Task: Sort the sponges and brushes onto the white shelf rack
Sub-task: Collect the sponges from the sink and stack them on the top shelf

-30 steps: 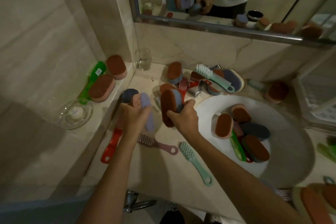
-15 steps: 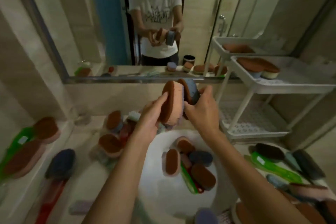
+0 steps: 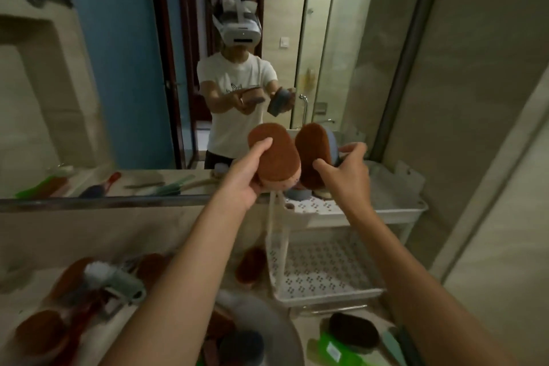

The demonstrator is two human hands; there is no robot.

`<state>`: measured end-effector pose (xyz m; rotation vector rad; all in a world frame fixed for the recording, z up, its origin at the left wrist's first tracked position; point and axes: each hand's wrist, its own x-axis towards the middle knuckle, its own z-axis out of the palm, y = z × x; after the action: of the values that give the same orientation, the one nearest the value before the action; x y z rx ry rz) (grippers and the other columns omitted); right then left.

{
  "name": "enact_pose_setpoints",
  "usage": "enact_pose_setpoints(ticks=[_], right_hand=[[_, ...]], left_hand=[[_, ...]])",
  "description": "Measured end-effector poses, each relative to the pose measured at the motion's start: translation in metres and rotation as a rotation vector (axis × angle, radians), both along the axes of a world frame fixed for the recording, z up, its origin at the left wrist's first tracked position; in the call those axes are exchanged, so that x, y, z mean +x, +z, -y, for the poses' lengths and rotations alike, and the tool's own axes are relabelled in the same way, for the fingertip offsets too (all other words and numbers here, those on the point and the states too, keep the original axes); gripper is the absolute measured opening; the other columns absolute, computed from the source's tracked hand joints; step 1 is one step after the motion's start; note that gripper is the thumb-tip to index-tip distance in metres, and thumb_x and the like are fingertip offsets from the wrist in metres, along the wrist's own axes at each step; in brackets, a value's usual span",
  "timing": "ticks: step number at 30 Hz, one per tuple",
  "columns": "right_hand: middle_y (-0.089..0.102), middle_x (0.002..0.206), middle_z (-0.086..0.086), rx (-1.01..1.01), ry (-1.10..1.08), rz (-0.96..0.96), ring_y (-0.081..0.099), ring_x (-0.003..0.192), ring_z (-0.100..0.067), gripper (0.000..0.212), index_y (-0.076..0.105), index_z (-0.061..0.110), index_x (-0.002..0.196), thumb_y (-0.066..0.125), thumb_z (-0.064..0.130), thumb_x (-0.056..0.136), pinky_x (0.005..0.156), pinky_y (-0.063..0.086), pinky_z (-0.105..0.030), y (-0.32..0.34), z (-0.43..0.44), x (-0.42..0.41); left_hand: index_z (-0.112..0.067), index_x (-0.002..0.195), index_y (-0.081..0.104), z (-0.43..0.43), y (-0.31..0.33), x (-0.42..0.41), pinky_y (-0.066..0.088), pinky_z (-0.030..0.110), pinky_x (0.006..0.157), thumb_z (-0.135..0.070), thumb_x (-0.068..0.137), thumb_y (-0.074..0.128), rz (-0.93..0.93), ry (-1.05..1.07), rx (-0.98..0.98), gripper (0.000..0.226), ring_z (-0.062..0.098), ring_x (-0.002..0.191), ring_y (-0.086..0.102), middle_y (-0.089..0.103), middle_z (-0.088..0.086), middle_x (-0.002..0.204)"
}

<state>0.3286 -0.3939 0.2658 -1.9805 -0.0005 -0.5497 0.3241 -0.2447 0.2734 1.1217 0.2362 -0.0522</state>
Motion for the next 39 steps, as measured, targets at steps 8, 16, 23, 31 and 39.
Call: enact_pose_setpoints(ticks=[8, 16, 23, 31, 39], right_hand=[[0.054, 0.121, -0.014, 0.327, -0.055, -0.327, 0.054, 0.105, -0.027, 0.046, 0.039, 0.008, 0.127, 0.059, 0.019, 0.087, 0.090, 0.047, -0.038, -0.016, 0.103, 0.097], [0.051, 0.131, -0.015, 0.172, -0.015, -0.589, 0.049, 0.114, -0.030, 0.039, 0.046, 0.005, 0.129, 0.047, 0.019, 0.093, 0.091, 0.039, -0.033, -0.056, 0.109, 0.149], [0.058, 0.124, -0.016, -0.101, -0.035, -0.520, 0.054, 0.112, -0.030, 0.033, 0.054, 0.004, 0.120, 0.046, 0.025, 0.095, 0.088, 0.040, -0.030, -0.074, 0.110, 0.156], [0.053, 0.131, -0.009, -0.428, 0.026, -0.417, 0.052, 0.117, -0.028, 0.039, 0.047, 0.015, 0.126, 0.053, 0.033, 0.092, 0.096, 0.041, -0.037, -0.071, 0.107, 0.159], [0.048, 0.118, -0.001, -0.041, 0.160, -0.137, 0.049, 0.101, -0.014, 0.034, 0.048, 0.019, 0.117, 0.050, 0.005, 0.086, 0.074, 0.043, -0.024, -0.049, 0.111, 0.130]], left_hand=[[-0.016, 0.130, 0.047, 0.070, 0.008, 0.068, 0.046, 0.042, 0.093, -0.033, 0.088, 0.060, -0.103, -0.011, -0.059, 0.048, 0.028, 0.123, 0.049, 0.053, 0.010, 0.133], [-0.018, 0.131, 0.045, 0.079, -0.027, 0.112, 0.044, 0.050, 0.097, -0.035, 0.086, 0.061, -0.172, -0.009, -0.164, 0.051, 0.034, 0.125, 0.045, 0.047, 0.014, 0.136], [-0.018, 0.129, 0.048, 0.076, -0.042, 0.126, 0.047, 0.046, 0.091, -0.031, 0.087, 0.060, -0.174, -0.023, -0.159, 0.046, 0.032, 0.122, 0.048, 0.052, 0.013, 0.132], [-0.016, 0.129, 0.050, 0.079, -0.042, 0.128, 0.044, 0.040, 0.089, -0.030, 0.090, 0.056, -0.156, -0.046, -0.111, 0.042, 0.025, 0.112, 0.053, 0.057, 0.009, 0.126], [-0.016, 0.138, 0.041, 0.110, -0.029, 0.136, 0.045, 0.041, 0.089, -0.019, 0.096, 0.046, -0.073, -0.113, -0.081, 0.043, 0.028, 0.123, 0.053, 0.055, 0.015, 0.134]])
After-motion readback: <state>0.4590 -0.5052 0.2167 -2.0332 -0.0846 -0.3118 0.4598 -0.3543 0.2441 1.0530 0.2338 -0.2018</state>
